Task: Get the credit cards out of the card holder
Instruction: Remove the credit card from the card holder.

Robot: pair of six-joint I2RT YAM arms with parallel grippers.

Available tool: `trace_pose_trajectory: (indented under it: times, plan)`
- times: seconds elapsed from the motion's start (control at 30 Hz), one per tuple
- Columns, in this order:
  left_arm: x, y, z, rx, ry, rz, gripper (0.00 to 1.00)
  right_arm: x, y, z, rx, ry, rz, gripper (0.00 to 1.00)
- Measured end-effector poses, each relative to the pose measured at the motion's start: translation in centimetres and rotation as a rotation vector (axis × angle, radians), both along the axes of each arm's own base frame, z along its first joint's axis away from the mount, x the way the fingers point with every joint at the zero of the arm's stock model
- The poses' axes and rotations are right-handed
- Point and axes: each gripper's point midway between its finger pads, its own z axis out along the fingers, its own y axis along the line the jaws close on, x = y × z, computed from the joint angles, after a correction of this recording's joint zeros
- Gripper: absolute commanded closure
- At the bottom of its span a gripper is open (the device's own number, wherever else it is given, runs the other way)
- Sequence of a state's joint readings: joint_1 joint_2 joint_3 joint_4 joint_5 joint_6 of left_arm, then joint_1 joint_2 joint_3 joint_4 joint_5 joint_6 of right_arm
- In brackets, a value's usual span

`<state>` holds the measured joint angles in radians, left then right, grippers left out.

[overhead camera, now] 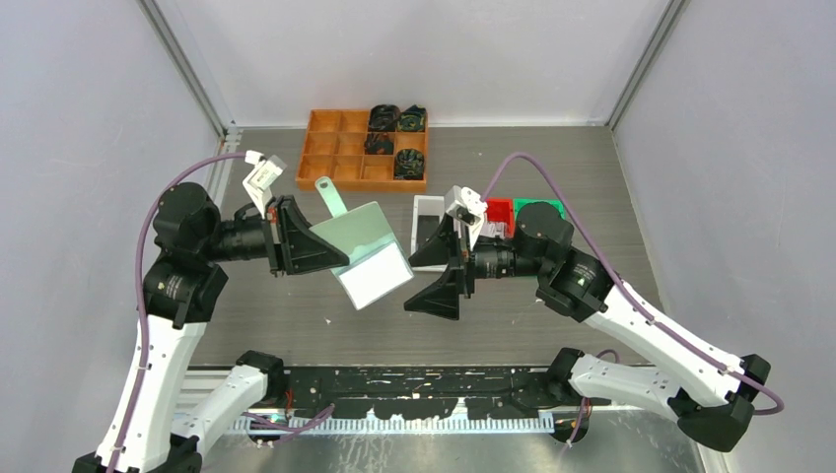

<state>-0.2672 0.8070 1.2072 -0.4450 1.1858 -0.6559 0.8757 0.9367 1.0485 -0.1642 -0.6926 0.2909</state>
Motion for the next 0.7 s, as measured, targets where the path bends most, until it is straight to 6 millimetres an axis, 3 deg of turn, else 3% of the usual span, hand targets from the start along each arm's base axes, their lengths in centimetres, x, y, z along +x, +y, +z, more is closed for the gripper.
trace_pose_trajectory:
  times: [0.37, 0.7]
  plan:
    - [-0.6, -0.1, 0.9, -0.027, 0.046, -0.027, 1.0, 2.0, 0.7, 0.5, 0.037, -0.09, -0.085, 0.16]
    - [-1.0, 0.0, 1.7, -0.037, 0.049, -0.031, 1.0, 3.7, 1.7, 0.4, 0.055, -0.108, -0.136, 0.22]
